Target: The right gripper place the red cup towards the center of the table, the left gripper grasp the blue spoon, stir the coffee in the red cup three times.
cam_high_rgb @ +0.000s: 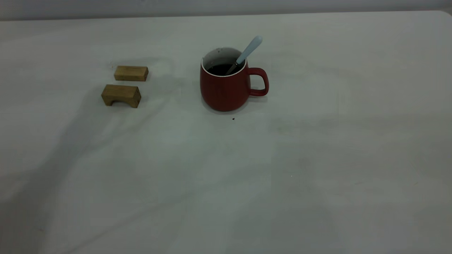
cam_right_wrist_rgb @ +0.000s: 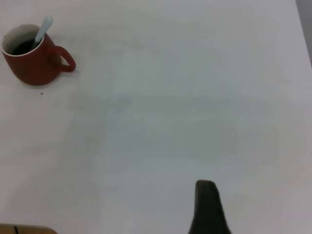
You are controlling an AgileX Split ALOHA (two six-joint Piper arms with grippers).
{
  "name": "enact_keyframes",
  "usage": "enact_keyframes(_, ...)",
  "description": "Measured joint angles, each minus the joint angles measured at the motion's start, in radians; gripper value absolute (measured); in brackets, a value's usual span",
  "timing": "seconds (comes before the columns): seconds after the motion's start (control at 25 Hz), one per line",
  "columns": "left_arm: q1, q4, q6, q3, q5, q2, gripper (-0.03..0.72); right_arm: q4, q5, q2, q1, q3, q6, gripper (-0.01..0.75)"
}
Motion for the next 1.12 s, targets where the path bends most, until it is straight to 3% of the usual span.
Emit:
enact_keyframes(0.28,-0.010,0.337,0.202,0.006,0.067,-0.351,0.572,0.000,0.000,0.000,0.000,0.000,0.000,0.575)
enact_keyframes(0.44,-0.018,0.409,0.266,0.098,0.159,-0.560,0.572,0.000,0.000,0.000,0.000,0.000,0.000,0.575)
enact_keyframes(0.92,-0.016,0.438,0.239,0.916,0.181,-1.342,0.572,0.000,0.000,0.000,0.000,0.000,0.000,0.575)
enact_keyframes(1.12,0.066,0.411,0.223,1.097,0.282,-1.647,0.572,0.000,0.000,0.000,0.000,0.000,0.000,0.575)
